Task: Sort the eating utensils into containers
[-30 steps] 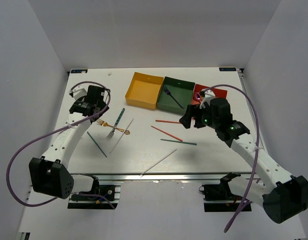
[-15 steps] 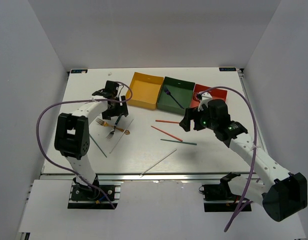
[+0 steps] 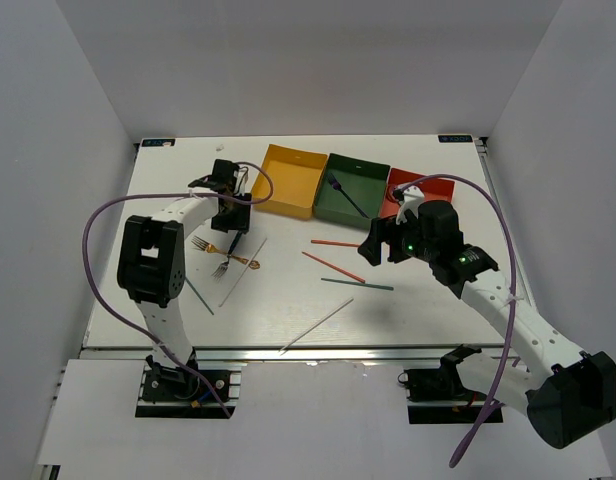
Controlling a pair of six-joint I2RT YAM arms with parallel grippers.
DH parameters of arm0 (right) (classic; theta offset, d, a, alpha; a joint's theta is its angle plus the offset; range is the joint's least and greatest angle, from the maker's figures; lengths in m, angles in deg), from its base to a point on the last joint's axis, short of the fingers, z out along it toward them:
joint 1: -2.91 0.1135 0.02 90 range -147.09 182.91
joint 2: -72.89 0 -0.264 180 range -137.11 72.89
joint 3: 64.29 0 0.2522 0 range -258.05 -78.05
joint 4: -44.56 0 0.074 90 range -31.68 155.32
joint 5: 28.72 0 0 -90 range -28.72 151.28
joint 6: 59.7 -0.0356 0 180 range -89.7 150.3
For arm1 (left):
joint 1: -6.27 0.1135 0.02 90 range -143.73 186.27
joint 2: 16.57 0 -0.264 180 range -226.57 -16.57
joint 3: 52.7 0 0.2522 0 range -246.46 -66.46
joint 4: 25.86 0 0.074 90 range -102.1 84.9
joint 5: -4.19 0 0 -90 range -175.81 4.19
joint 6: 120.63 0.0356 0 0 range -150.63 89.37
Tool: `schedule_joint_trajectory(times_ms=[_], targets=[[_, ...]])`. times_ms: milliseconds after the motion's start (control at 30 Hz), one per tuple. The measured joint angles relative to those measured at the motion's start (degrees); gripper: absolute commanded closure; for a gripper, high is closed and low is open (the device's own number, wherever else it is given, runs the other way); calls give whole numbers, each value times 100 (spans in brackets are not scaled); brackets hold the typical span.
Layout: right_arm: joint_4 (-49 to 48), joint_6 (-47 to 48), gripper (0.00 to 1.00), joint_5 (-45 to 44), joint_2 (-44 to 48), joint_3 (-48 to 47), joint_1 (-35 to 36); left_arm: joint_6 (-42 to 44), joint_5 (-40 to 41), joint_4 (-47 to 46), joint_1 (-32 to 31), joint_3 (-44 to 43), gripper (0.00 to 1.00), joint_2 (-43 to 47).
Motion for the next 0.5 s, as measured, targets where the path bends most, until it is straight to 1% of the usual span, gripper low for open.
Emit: schedule_joint_trajectory(times_ms=[100,167,233,300,367,433,500], targets=[[-2,4,11,13,4,0,-2,79,-120,-103,4,160,37,-2],[-2,4,11,17,9,0,0,103,-177,-116,11,258,47,-33],[-2,4,11,35,11,0,0,129,-214,-149,9,302,50,-133],[-4,7,11,35,11,0,0,166,-238,-208,9,295,58,-184],[-4,9,11,37,15,0,0,181,-251,-249,9,302,60,-184],[-4,9,11,35,33,0,0,184,-256,-271,9,313,64,-184],[-4,9,11,35,57,0,0,184,-249,-282,15,317,71,-184]])
